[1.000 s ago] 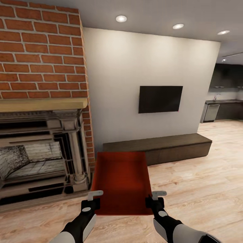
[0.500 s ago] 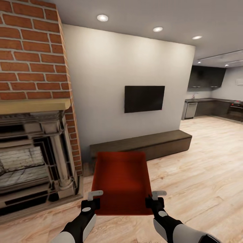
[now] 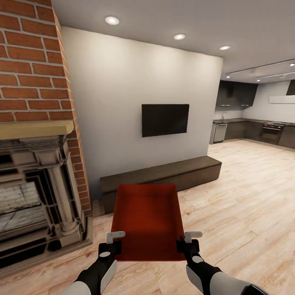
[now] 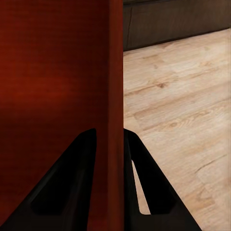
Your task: Move the two storage containers from the living room to the garage. In the garage, place one container on the floor and stack the other container on top of it (either order is fine).
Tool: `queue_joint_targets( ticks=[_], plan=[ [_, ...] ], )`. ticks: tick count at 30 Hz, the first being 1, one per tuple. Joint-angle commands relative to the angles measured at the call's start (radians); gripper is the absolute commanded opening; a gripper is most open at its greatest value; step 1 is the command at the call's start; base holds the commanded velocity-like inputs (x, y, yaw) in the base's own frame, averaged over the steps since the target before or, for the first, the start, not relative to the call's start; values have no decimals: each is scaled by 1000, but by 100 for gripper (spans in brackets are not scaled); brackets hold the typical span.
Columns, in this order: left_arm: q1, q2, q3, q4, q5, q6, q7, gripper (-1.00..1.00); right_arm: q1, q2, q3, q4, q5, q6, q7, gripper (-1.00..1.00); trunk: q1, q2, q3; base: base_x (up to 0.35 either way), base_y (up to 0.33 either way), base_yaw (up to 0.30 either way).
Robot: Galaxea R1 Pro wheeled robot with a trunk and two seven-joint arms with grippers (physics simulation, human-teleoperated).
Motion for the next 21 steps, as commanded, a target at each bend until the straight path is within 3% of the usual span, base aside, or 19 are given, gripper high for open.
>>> queue_joint_targets(
  ticks=[1,7,21],
  plan=[
    [-1,1,1,-2,4,1,7,-100,-1,-1,-20,3,-25,-10,0,-100,0,-2,-2,0,0,-64],
    [-1,1,1,-2,4,1,7,-100,-1,-2,-21,3,-28,-10,1,-100,0,-2,-2,0,0,-186],
    [-1,1,1,-2,4,-1,8,-100,-1,0,-20,3,-27,-10,3,-100,0,-2,-2,0,0,-284]
  ],
)
